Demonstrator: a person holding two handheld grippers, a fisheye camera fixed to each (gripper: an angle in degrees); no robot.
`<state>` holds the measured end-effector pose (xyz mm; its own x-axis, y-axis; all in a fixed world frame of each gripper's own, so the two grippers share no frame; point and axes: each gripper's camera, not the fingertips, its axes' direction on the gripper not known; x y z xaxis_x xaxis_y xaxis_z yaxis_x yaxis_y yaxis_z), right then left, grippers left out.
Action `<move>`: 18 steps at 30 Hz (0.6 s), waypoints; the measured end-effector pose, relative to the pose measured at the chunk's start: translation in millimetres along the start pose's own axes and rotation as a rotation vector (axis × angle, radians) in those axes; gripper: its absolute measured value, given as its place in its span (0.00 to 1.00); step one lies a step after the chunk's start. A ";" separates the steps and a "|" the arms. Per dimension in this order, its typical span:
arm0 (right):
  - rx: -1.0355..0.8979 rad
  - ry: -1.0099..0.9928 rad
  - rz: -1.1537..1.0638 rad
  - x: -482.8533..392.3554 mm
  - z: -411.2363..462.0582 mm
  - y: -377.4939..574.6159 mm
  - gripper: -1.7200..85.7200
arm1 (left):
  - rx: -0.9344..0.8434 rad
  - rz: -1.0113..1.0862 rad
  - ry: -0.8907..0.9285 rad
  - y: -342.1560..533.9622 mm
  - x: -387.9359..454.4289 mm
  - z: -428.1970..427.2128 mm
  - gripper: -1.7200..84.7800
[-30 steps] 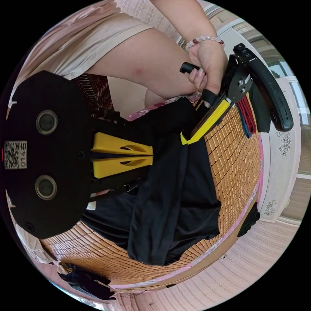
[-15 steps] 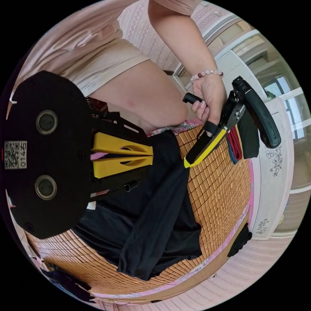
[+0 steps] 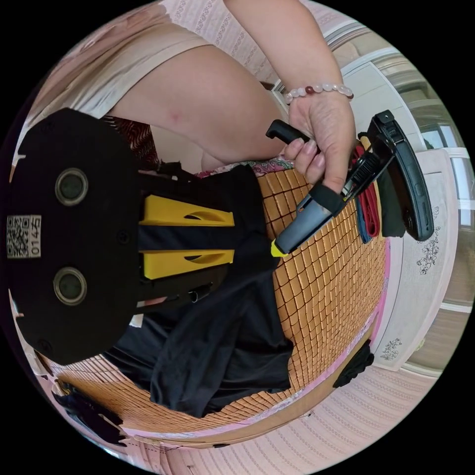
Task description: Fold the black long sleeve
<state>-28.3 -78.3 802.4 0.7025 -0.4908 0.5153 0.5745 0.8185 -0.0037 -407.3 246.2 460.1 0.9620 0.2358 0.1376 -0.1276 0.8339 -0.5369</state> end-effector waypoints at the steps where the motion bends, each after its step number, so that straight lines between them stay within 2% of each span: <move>1: 0.008 0.019 0.010 5.5 0.9 -2.9 0.10 | -0.014 -0.007 0.001 -5.3 -5.0 5.4 0.01; 5: -0.005 0.059 0.063 27.9 13.6 -10.3 0.09 | -0.031 0.026 -0.014 -14.2 -8.6 14.1 0.01; 6: -0.044 0.038 0.078 36.3 23.5 -12.4 0.07 | -0.035 0.032 -0.019 -15.3 -9.3 15.7 0.01; 11: -0.008 -0.026 0.097 60.0 8.9 -12.5 0.02 | -0.027 0.052 0.009 -11.3 -4.2 8.7 0.01; 16: 0.027 -0.277 0.055 93.0 -69.2 13.4 0.02 | -0.012 0.181 0.248 4.7 27.5 -21.7 0.01; 18: 0.026 -0.400 0.112 115.0 -75.6 19.6 0.03 | 0.018 0.136 0.267 5.9 19.7 -17.1 0.01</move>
<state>95.5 -141.2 796.8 0.5381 -0.2481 0.8056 0.4895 0.8700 -0.0590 -385.0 247.2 445.4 0.9649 0.2083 -0.1600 -0.2618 0.8128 -0.5204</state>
